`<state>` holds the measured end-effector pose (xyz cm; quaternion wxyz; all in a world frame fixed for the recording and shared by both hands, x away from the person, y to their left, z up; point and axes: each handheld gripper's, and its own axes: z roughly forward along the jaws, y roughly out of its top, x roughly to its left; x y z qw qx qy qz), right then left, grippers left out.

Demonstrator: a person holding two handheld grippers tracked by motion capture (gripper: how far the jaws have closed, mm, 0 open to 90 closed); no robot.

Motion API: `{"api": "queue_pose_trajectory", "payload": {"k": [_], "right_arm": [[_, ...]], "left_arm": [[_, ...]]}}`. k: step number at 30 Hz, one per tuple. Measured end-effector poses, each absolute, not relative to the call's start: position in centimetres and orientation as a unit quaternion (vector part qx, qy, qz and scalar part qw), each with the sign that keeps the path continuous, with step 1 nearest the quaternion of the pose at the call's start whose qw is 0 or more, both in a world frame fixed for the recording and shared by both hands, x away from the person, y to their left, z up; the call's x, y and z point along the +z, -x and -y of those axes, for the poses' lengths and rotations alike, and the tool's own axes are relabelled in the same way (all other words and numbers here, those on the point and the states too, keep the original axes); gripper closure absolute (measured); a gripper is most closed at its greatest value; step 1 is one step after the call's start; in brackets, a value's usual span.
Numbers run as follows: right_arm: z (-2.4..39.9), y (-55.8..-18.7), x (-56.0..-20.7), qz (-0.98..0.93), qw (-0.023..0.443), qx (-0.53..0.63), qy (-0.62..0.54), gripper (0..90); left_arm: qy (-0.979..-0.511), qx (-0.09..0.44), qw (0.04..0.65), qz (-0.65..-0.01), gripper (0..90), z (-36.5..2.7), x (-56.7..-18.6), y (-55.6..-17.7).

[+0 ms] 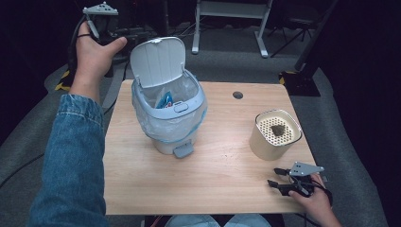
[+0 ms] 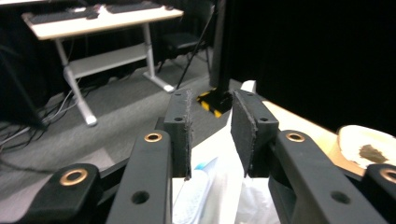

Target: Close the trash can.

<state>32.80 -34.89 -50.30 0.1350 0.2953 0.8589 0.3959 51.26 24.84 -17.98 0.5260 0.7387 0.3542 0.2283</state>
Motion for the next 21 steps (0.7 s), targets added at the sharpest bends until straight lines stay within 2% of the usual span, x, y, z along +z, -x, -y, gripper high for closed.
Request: {"api": "queue_pose_trajectory", "payload": {"k": [5,14,21], "right_arm": [[34.9,-32.8,-50.3,-0.859,0.135,0.396,-0.294,40.3],[34.9,-32.8,-50.3,-0.86,0.135,0.396,-0.293,40.5],[34.9,-32.8,-50.3,-0.86,0.135,0.397,-0.293,40.4]], "left_arm": [[-0.753,0.225,0.491,-0.375,77.6,-24.4,-18.6,-52.1],[-0.781,0.13,0.528,-0.306,83.5,-23.1,-19.4,-50.0],[-0.788,0.11,0.538,-0.278,82.8,-22.3,-20.9,-48.3]]}}
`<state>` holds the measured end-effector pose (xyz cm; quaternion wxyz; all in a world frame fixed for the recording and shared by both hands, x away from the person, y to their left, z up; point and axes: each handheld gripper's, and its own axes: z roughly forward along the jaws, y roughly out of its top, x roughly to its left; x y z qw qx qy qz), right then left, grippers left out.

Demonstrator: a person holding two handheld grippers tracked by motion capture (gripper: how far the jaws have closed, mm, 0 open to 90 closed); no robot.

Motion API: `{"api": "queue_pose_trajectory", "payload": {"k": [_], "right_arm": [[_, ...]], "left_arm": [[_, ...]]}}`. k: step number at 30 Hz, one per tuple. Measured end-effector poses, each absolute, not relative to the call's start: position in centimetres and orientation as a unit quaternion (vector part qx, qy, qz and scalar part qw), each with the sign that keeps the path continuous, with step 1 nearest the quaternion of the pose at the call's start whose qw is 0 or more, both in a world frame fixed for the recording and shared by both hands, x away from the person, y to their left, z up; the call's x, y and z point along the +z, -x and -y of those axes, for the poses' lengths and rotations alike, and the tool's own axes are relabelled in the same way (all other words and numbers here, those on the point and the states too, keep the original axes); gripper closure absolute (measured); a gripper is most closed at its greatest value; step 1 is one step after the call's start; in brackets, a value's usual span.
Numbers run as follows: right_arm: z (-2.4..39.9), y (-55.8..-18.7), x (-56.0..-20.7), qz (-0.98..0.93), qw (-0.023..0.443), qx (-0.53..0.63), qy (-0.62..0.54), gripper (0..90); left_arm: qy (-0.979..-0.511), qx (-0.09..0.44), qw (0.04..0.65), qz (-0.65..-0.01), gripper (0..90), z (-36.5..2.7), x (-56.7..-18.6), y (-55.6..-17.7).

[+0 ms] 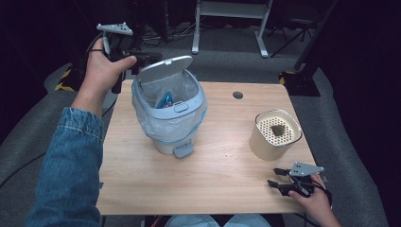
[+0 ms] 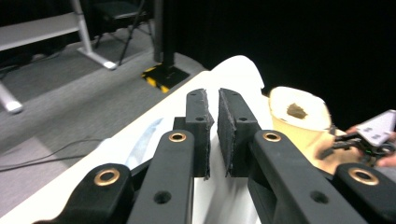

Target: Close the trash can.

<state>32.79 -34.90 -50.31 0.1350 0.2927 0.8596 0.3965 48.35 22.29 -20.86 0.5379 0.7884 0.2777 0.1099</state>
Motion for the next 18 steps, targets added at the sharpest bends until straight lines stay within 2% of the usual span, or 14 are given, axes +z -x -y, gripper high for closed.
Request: {"api": "queue_pose_trajectory", "payload": {"k": [9,18], "right_arm": [[34.9,-32.8,-50.3,-0.86,0.135,0.396,-0.292,40.4],[34.9,-32.8,-50.3,-0.86,0.135,0.396,-0.292,40.5]], "left_arm": [[-0.807,0.101,0.526,-0.25,84.1,-20.6,-23.2,-46.0],[-0.814,0.096,0.519,-0.242,81.5,-19.8,-24.7,-44.7]]}}
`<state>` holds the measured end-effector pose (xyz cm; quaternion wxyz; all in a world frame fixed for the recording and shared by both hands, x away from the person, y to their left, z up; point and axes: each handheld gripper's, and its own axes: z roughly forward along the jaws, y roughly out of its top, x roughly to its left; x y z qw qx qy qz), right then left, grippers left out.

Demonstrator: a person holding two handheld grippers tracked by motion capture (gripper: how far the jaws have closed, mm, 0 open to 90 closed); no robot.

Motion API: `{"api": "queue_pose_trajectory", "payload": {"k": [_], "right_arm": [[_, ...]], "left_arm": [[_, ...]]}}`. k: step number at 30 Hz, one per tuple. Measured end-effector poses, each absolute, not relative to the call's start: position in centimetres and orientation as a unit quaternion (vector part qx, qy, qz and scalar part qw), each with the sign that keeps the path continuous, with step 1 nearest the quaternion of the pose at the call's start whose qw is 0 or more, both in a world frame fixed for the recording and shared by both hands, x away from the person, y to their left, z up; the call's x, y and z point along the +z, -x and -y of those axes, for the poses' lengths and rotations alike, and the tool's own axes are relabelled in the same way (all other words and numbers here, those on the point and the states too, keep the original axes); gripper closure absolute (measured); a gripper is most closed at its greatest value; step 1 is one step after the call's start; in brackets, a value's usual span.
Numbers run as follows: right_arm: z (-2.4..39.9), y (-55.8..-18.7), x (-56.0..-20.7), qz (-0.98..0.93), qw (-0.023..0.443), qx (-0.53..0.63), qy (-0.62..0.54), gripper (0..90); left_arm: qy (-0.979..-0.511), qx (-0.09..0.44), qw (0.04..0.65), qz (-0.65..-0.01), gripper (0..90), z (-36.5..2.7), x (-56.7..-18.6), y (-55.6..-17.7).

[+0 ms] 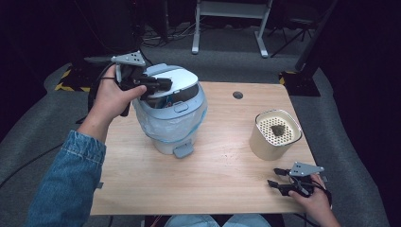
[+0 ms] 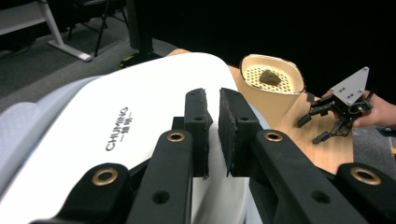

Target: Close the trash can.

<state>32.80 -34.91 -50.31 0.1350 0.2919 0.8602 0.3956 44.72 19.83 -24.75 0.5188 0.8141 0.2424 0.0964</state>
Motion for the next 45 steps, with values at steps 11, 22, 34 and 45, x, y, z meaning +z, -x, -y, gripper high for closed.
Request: {"api": "queue_pose_trajectory", "payload": {"k": [11,22,34,45], "right_arm": [[34.9,-32.8,-50.3,-0.86,0.135,0.396,-0.292,40.5],[34.9,-32.8,-50.3,-0.86,0.135,0.396,-0.292,40.4],[34.9,-32.8,-50.3,-0.861,0.136,0.395,-0.291,40.4],[34.9,-32.7,-50.3,-0.861,0.135,0.396,-0.29,40.4]], "left_arm": [[-0.831,0.098,0.492,-0.24,79.7,-19.0,-26.1,-44.4],[-0.84,0.12,0.468,-0.249,86.0,-18.3,-26.6,-44.6],[-0.842,0.133,0.458,-0.252,90.0,-17.9,-26.6,-44.6],[-0.845,0.155,0.447,-0.251,89.8,-17.5,-26.7,-44.4]]}}
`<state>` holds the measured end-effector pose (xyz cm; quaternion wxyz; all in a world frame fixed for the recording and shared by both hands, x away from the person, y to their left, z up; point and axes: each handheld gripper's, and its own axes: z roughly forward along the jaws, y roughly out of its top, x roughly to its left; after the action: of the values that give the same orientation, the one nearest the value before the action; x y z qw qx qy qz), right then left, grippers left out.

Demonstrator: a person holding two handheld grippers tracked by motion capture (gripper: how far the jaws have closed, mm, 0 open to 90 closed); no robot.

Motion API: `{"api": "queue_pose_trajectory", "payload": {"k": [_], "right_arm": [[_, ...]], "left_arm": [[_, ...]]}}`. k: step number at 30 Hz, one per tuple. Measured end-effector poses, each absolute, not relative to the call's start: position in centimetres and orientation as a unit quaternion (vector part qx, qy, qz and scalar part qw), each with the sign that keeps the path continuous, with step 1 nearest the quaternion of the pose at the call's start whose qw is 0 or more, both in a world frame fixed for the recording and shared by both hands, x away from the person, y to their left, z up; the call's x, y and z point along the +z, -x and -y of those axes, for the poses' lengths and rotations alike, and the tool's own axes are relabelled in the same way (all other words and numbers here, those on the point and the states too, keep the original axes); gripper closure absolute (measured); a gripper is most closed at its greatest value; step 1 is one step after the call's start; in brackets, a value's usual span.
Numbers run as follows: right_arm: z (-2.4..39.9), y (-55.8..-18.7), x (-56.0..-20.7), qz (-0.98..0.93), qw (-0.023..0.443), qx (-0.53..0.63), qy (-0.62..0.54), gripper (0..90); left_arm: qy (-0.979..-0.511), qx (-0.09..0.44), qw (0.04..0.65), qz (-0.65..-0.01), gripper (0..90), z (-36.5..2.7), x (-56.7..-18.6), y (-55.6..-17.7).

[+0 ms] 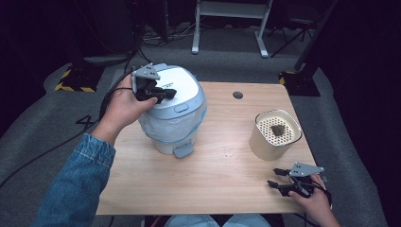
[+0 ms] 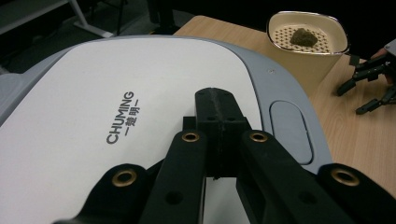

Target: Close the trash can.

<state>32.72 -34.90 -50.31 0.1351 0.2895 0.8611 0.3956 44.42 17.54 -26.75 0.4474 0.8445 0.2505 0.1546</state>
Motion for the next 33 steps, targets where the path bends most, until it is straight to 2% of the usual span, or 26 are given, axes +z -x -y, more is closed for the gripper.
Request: {"api": "queue_pose_trajectory", "payload": {"k": [2,7,10,15,21,33], "right_arm": [[34.9,-32.7,-50.3,-0.861,0.135,0.396,-0.29,40.3],[34.9,-32.8,-50.3,-0.861,0.133,0.396,-0.29,40.3],[34.9,-32.8,-50.3,-0.861,0.132,0.397,-0.291,40.2],[34.9,-33.0,-50.3,-0.86,0.134,0.396,-0.292,38.2],[34.9,-33.3,-50.3,-0.861,0.132,0.396,-0.292,38.1],[34.9,-34.0,-50.3,-0.861,0.131,0.395,-0.291,36.8]], "left_arm": [[-0.837,0.168,0.45,-0.261,63.9,-17.5,-26.6,-44.2],[-0.812,0.151,0.509,-0.245,53.2,-18.1,-25.5,-42.6],[-0.811,0.159,0.508,-0.242,46.8,-18.5,-25.1,-41.3],[-0.815,0.162,0.5,-0.242,39.9,-19.1,-24.9,-38.8],[-0.81,0.183,0.5,-0.247,37.0,-20.7,-24.8,-35.9],[-0.817,0.17,0.487,-0.257,37.0,-22.3,-26.8,-32.7]]}}
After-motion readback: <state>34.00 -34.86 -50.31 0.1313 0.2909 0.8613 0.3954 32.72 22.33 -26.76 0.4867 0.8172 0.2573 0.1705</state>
